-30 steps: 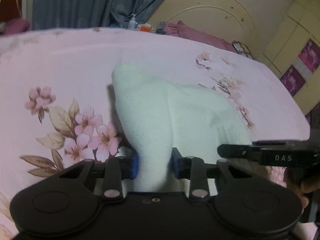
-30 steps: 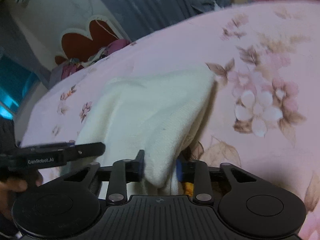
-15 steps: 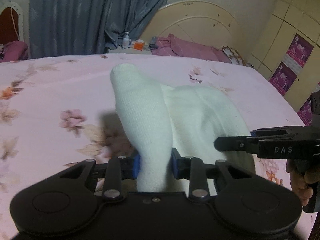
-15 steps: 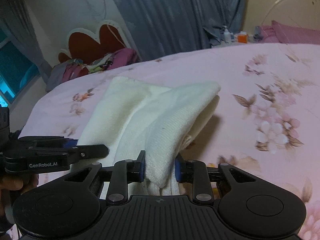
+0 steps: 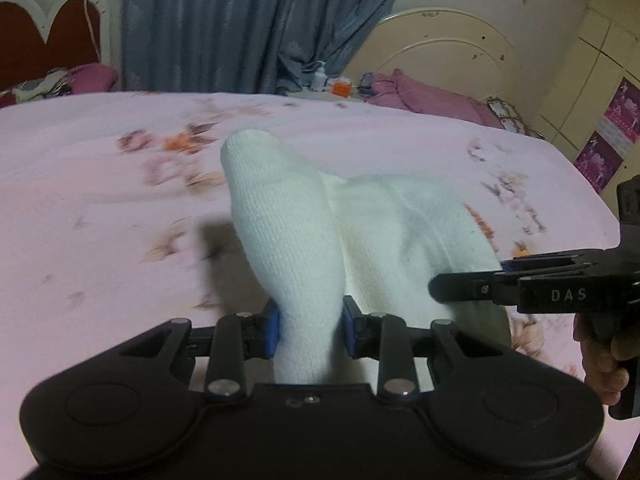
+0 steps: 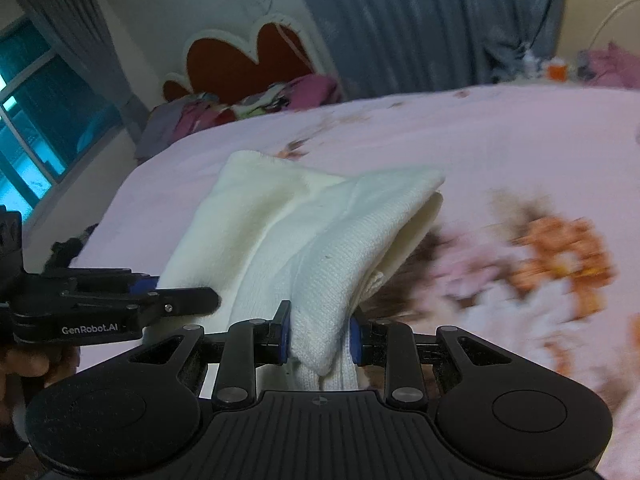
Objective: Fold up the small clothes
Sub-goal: 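Fold the grasped edge over with both tools and open them, then pull both tools back from the folded sweater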
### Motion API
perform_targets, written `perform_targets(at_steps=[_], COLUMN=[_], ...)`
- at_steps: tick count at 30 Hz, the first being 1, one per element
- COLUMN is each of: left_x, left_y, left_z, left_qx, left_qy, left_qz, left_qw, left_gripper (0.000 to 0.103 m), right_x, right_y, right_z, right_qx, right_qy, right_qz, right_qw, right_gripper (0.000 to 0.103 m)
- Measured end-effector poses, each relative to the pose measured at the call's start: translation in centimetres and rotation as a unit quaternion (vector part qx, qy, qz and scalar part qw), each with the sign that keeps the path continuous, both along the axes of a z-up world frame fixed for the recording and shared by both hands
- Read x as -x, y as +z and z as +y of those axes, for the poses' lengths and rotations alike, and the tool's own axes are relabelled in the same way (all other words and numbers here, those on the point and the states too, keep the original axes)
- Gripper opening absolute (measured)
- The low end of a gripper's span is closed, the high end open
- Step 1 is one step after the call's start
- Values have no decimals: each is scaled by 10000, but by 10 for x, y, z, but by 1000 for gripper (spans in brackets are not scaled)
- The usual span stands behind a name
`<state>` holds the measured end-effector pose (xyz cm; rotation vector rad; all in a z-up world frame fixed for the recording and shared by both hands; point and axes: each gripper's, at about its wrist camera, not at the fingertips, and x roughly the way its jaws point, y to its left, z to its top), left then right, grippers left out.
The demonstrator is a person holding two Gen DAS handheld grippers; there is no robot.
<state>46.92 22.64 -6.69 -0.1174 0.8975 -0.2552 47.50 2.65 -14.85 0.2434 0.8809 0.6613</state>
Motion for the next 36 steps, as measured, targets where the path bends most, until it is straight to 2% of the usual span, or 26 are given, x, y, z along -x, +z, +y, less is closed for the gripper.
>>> perform_targets(at_steps=[6, 8, 10, 11, 13, 15, 17, 18, 19, 20, 21, 22, 25, 27, 29, 32, 36], left_x=[-13, -16, -14, -13, -10, -3, 9, 13, 16, 16, 14, 11, 1, -1, -2, 5, 43], left_y=[-34, -53, -69, -72, -70, -62, -45, -39, -32, -28, -27, -27, -43, -51, -55, -52, -34], left_z=[47, 55, 62, 64, 67, 69, 74, 76, 75, 72, 65, 57, 31, 22, 21, 17, 23], left_qx=[653, 787, 908, 966, 953, 784, 606, 513, 499, 519, 430, 307, 101, 258, 467, 433, 489], left_qy=[197, 291, 434, 489, 497, 464, 379, 350, 224, 47, -110, -274, -734, -776, -652, -591, -339], left_qz=[223, 313, 308, 278, 265, 265, 35, -146, -327, -413, -479, -492, -192, -146, -110, -210, -530], left_qw=[9974, 9960, 9944, 9937, 9939, 9955, 9974, 9980, 9980, 9978, 9979, 9979, 9971, 9965, 9967, 9971, 9968], left_gripper=[30, 37, 50, 53, 62, 66, 61, 49, 32, 26, 24, 24, 20, 20, 20, 20, 20], right_x=[-17, -27, -36, -37, -38, -35, -28, -22, -16, -14, -11, -6, -2, -5, -8, -2, 41], right_y=[-22, -40, -64, -71, -74, -69, -54, -42, -33, -25, -18, -14, -23, -42, -50, -45, -22], right_z=[37, 38, 26, 19, 11, 7, -1, -2, -2, 1, 7, 17, 50, 58, 51, 48, 40], right_qx=[31, 181, 53, -141, -351, -314, -206, -127, -64, -24, 48, 226, 1141, 1829, 1907, 1920, 1826], right_qy=[-58, -166, -270, -406, -508, -539, -673, -719, -699, -582, -414, -197, 380, 341, 85, -13, 142], right_qz=[99, 299, 544, 639, 760, 758, 488, 196, -16, -210, -355, -516, -826, -815, -814, -865, -1218], right_qw=[9999, 9993, 9981, 9970, 9952, 9952, 9963, 9971, 9975, 9981, 9985, 9982, 9893, 9791, 9782, 9776, 9755], right_gripper=[27, 27, 30, 37, 38, 40, 42, 42, 42, 38, 30, 18, 18, 8, 8, 9, 9])
